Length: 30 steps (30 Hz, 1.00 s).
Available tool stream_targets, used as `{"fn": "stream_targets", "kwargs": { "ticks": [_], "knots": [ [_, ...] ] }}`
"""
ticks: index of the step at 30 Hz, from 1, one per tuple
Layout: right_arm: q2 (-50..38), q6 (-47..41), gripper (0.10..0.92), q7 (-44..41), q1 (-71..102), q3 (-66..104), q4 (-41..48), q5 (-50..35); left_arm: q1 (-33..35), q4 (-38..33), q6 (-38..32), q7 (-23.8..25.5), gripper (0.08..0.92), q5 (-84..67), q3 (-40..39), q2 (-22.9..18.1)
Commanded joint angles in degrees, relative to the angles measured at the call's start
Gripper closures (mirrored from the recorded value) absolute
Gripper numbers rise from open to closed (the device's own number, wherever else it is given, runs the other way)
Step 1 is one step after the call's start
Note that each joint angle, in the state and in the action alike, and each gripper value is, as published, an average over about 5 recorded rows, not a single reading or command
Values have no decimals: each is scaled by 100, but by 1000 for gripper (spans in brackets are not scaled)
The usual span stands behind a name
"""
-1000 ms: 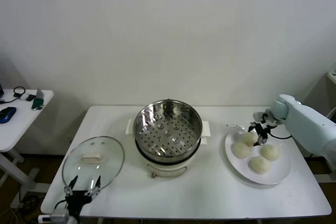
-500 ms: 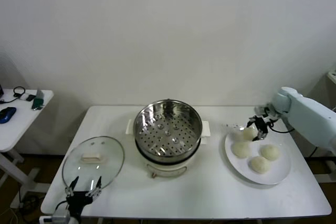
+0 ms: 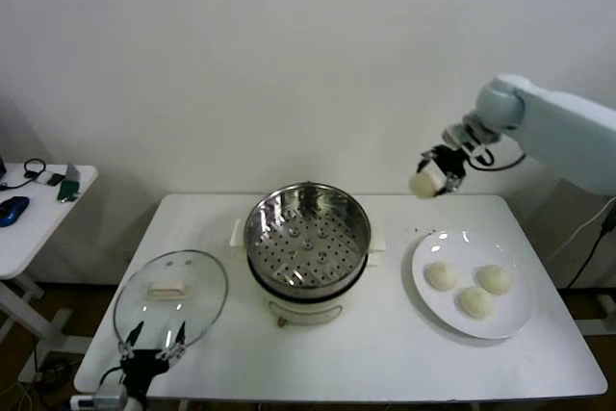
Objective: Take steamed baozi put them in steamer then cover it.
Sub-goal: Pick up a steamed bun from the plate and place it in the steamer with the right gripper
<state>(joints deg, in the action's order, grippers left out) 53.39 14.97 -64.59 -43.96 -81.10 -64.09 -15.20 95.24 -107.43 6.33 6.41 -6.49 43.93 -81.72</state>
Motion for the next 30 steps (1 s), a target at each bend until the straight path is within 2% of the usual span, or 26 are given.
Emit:
{"fn": "stream_targets", "kwargs": {
  "ticks": [1,6,14,23,30],
  "knots": [
    [1239,723,330,47,-1230,-808,-1309,-449,-9,-11,1,-1,177,-3,-3,16],
    [1977,1131,330,211,-590,-732,-953,316,-25,-45,5,-1,177,-3,4,23],
    [2739,1769,330,651,692,-424,637,1611,-29,-143,6,-2,177,-8,58,42],
    [3252,2140,330,981,1534,-95,1996,2256,3,-159,-13,-13,177,-9,58,4],
    [3412,2297,330,975,1690,-42,2466,2267,0,-131,-22,-15,177,4,38,-5]
  ]
}}
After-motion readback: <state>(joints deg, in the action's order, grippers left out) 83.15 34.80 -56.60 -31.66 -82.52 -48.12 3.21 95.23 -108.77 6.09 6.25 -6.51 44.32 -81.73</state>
